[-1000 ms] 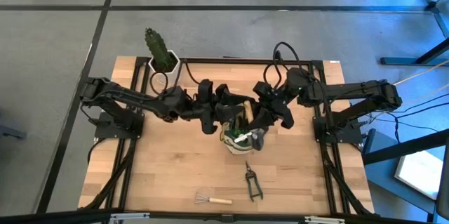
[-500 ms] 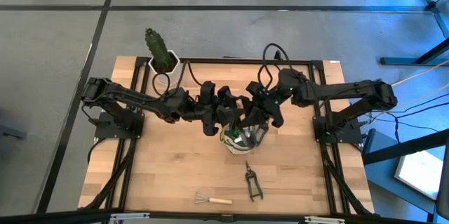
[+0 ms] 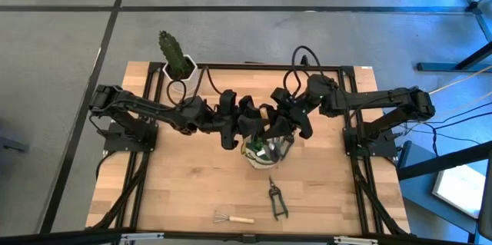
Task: Pick & Place Garden tools in Gardening bag
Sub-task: Put the trowel into the gardening bag
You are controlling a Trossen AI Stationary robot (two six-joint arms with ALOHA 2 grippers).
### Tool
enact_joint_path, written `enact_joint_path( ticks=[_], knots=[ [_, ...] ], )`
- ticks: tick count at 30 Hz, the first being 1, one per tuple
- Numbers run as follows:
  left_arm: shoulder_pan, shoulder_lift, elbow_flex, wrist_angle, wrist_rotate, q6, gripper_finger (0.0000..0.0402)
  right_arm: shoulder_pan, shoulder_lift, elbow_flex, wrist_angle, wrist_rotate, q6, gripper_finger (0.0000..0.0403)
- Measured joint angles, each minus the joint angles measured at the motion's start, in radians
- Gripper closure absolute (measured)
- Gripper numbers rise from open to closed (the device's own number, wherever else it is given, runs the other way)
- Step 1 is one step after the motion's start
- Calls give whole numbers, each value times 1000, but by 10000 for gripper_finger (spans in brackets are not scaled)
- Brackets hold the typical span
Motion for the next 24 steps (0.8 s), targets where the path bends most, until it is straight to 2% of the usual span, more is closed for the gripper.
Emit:
enact_joint_path(
  ticks=[8, 16, 21, 24],
  knots=[
    [4, 0, 1, -4, 3, 2, 342, 0, 0, 0, -1, -14, -7, 340],
    [4, 0, 1, -11, 5, 7, 343, 0, 0, 0, 0, -22, -11, 334],
    [4, -1, 2, -35, 5, 14, 343, 0, 0, 0, 2, -21, -1, 263],
    [4, -8, 2, -75, 5, 4, 343, -2, 0, 0, -1, -56, -1, 229]
  ],
)
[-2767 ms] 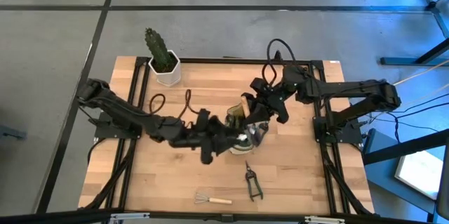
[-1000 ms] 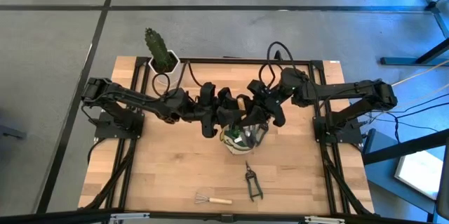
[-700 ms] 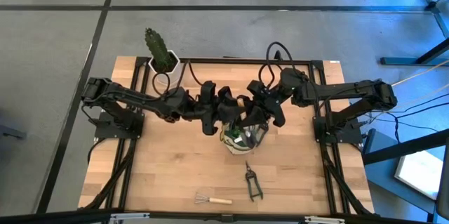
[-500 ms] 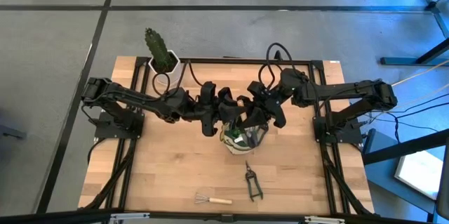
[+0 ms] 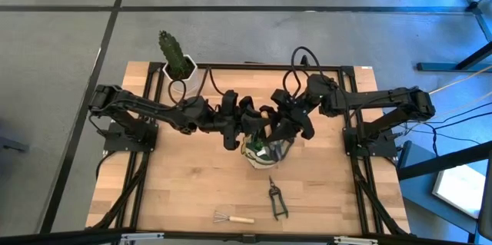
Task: Pick & Place Garden tools in Gardening bag
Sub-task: Put the trowel into the gardening bag
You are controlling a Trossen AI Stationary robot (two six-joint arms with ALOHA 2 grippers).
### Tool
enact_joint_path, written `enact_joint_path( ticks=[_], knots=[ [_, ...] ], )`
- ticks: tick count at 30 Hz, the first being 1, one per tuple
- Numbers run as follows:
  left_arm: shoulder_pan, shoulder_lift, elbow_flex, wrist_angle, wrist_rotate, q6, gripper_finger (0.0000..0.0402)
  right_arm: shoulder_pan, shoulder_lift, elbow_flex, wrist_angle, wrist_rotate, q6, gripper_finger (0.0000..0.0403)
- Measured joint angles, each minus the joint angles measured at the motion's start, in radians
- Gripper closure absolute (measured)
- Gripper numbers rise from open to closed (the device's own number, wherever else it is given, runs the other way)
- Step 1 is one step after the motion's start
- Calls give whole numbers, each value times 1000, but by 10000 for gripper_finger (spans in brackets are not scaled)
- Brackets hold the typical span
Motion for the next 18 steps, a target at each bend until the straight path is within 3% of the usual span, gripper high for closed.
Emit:
enact_joint_path(
  ticks=[6, 11, 18],
  knots=[
    [0, -13, 2, -11, 4, -13, 343, -7, -18, 0, -9, -119, -123, 202],
    [-8, -31, 1, -33, -4, -13, 343, -35, -37, 0, -82, -155, -136, 201],
    [-30, -53, 0, -89, -45, -13, 343, -91, -140, 0, -283, -74, -294, 202]
  ],
)
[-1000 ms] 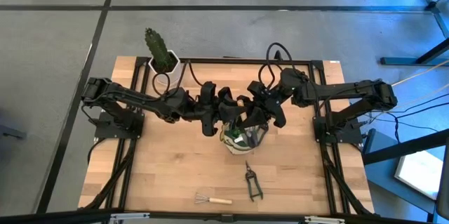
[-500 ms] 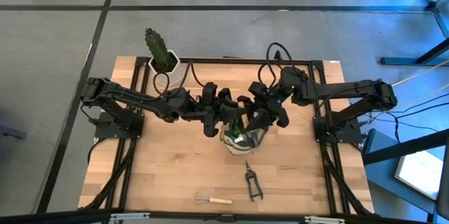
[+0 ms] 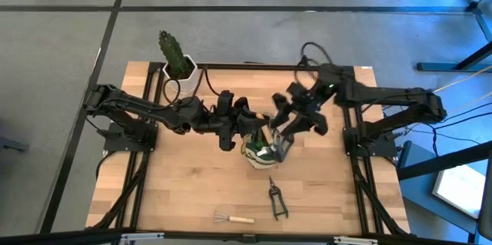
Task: Pick & Place Garden tools in Gardening bag
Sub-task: Put the trowel into the gardening bag
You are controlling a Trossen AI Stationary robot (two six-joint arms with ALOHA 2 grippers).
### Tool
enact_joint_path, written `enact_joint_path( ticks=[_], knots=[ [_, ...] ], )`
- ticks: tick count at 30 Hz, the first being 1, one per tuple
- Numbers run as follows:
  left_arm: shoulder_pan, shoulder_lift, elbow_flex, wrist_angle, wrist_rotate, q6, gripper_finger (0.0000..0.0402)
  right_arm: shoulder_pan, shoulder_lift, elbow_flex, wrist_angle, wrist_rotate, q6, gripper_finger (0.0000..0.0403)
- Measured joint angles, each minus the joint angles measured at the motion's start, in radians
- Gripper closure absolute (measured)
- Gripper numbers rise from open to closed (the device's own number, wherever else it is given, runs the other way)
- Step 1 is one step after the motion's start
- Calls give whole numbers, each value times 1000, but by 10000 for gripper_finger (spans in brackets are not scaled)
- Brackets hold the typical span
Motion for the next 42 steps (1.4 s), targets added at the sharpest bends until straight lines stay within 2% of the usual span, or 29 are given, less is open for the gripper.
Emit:
enact_joint_path(
  ticks=[7, 14, 17, 19, 25, 29, 31, 33, 34, 39, 42],
  knots=[
    [-19, -17, -1, -58, -27, -11, 343, -100, -110, 2, -221, 93, -98, 202],
    [-26, -27, -1, -166, -46, -54, 343, -120, -223, 1, -515, 435, -159, 202],
    [-26, -30, -1, -238, -48, -46, 343, -114, -257, 1, -568, 510, -199, 202],
    [-26, -36, -1, -276, -45, -18, 343, -107, -277, 1, -578, 523, -209, 202],
    [-25, -84, -2, -474, 96, 149, 343, -42, -345, 0, -562, 523, -248, 202],
    [4, -144, -1, -613, 226, 213, 343, 51, -379, 0, -539, 524, -248, 202],
    [32, -167, -1, -679, 306, 246, 343, 111, -390, 0, -540, 556, -230, 202],
    [63, -180, -1, -715, 398, 286, 343, 194, -398, -7, -540, 661, -210, 202],
    [77, -187, -1, -728, 439, 309, 343, 243, -402, -15, -541, 752, -194, 202],
    [151, -215, -56, -679, 581, 390, 343, 502, -395, -81, -520, 1320, -87, 202],
    [196, -214, -103, -571, 663, 401, 343, 601, -370, -113, -462, 1482, -44, 202]
  ],
)
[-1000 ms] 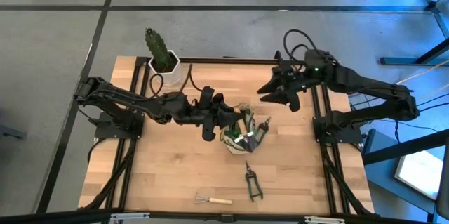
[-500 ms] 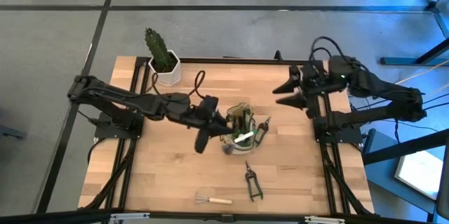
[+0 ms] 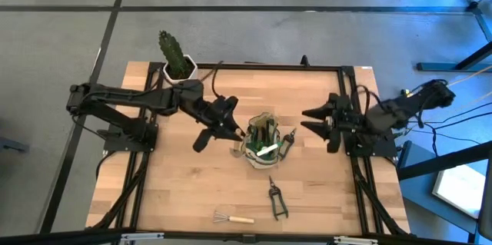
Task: Pick & Place Garden tools in Gardening bag
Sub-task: Put the trowel into the gardening bag
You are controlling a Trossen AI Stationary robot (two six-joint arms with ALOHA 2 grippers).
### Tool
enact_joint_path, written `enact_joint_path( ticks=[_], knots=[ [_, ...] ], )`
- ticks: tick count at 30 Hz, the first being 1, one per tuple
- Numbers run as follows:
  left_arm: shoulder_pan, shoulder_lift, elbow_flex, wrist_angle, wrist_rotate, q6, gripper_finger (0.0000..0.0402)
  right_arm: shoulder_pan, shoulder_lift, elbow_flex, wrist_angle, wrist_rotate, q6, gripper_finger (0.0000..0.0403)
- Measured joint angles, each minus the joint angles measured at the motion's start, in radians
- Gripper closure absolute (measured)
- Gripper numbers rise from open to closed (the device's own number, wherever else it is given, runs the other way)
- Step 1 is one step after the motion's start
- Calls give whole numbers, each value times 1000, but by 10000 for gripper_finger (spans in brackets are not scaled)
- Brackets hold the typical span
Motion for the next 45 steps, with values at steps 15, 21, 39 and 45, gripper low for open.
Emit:
enact_joint_path(
  ticks=[15, 21, 39, 45],
  knots=[
    [135, 195, -91, 397, 452, 127, 343, 70, 63, -14, 130, 54, 59, 202],
    [162, 320, -29, 474, 586, 178, 343, 69, 82, -14, 133, 47, 64, 202],
    [213, 524, 72, 465, 733, 202, 343, 69, 237, -14, 166, -34, 81, 202],
    [237, 523, 72, 606, 777, 81, 343, 48, 257, -14, 162, -28, 77, 202]
  ],
)
